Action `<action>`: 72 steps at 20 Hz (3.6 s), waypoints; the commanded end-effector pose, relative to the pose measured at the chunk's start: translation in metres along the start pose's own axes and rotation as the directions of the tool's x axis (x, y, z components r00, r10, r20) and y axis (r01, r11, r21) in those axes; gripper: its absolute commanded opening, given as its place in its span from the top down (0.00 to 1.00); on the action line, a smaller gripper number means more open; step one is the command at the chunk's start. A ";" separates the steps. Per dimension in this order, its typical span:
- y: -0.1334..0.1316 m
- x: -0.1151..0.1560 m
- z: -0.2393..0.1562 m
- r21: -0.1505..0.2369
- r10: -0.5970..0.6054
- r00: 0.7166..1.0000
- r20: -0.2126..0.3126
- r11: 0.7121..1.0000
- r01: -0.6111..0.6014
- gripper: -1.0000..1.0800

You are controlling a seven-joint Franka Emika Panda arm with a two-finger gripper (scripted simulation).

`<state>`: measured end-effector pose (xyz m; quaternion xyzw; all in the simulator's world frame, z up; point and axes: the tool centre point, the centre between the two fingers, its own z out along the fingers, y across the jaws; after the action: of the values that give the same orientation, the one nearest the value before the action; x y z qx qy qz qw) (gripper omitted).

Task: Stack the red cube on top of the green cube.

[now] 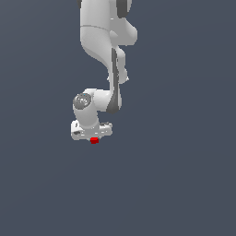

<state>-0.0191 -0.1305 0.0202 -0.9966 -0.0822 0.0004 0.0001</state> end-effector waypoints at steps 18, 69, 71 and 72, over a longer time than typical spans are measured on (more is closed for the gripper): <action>0.000 -0.001 -0.031 0.000 0.000 1.000 -0.001 1.000 0.000 1.00; 0.075 -0.128 -0.042 -0.001 0.000 1.000 0.000 1.000 0.000 0.04; 0.075 -0.128 -0.042 -0.001 0.000 1.000 0.000 1.000 0.000 0.04; 0.075 -0.128 -0.042 -0.001 0.000 1.000 0.000 1.000 0.000 0.04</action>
<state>-0.1333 -0.2254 0.0620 -0.9966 -0.0822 0.0002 -0.0002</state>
